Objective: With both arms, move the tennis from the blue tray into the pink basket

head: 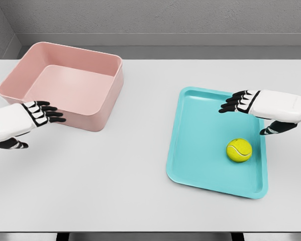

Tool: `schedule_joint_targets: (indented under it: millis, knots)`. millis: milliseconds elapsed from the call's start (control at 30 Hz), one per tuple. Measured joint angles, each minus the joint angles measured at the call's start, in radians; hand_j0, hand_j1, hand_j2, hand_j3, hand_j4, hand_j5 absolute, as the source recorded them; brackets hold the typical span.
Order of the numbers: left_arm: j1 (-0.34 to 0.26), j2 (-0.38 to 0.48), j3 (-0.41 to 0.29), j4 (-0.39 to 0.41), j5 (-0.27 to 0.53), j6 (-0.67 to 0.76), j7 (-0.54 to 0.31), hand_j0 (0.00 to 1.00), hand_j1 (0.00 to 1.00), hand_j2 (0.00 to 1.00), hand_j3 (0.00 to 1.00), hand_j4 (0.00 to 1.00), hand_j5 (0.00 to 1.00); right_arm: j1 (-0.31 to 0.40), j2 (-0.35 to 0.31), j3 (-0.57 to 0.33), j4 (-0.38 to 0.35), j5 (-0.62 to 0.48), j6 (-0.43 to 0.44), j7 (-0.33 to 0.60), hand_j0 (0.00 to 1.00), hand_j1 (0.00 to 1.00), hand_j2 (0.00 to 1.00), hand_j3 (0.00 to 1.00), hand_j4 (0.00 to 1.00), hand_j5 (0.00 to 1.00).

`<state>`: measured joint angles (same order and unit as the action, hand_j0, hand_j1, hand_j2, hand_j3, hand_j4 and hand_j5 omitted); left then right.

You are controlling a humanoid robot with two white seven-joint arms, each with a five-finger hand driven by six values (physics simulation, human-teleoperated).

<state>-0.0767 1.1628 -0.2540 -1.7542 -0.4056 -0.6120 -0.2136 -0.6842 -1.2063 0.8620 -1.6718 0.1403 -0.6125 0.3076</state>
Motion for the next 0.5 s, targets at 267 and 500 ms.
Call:
schedule_joint_targets:
  millis: [267,500]
  knots:
    - [0.012,0.001,-0.002,-0.001,-0.001,0.0,-0.002,1.0,1.0,1.0,1.0,1.0,1.0,0.011,-0.011,0.023,0.002,0.006,0.0,-0.003,1.0,1.0,1.0,1.0,1.0,1.0]
    - [0.018,0.0,-0.015,0.0,-0.002,0.0,-0.019,1.0,1.0,1.0,1.0,1.0,1.0,0.011,-0.011,0.083,0.0,0.007,0.0,-0.011,1.0,1.0,1.0,1.0,1.0,1.0]
